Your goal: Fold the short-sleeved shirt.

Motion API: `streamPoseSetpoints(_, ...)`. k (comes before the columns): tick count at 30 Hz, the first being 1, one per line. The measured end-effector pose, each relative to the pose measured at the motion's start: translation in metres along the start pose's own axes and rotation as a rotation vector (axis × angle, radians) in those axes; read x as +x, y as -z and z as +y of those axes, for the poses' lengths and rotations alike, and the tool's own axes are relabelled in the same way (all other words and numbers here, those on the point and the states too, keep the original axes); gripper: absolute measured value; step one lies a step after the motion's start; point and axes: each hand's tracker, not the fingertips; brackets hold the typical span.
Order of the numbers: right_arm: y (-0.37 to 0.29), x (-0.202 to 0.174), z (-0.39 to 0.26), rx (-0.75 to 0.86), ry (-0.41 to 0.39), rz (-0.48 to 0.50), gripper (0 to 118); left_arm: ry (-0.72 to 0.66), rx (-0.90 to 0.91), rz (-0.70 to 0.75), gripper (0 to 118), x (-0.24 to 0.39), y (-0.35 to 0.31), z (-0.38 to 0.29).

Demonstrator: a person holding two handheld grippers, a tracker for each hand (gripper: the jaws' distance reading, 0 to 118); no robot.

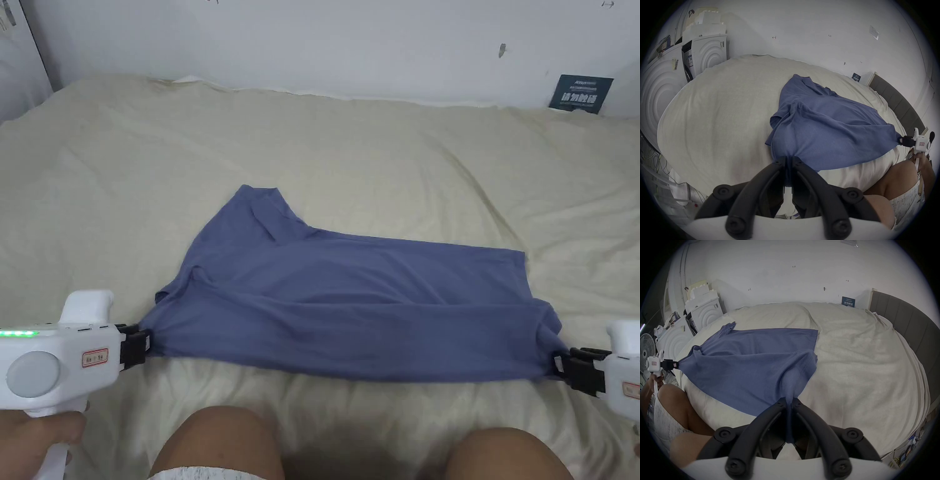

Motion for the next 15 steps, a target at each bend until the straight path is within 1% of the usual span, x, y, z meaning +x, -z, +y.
streamPoseSetpoints(6,0.001,-0.001,-0.008,-0.016,-0.016,-0.001,5,0.03,-0.031,0.015,8,0.001,-0.001,-0.011)
streamPoseSetpoints(11,0.012,-0.001,-0.017,-0.04,0.004,-0.008,5,0.033,-0.061,0.034,8,0.002,0.013,-0.017)
streamPoseSetpoints(12,0.014,-0.001,-0.019,-0.047,0.001,-0.001,5,0.032,-0.063,0.04,8,0.002,0.015,-0.018)
streamPoseSetpoints(14,0.025,0.001,-0.027,-0.039,-0.042,-0.022,5,0.029,-0.054,0.044,9,0.002,0.017,-0.02)
streamPoseSetpoints(15,0.029,0.003,-0.029,-0.049,-0.034,-0.017,5,0.038,-0.047,0.053,12,-0.001,0.019,-0.023)
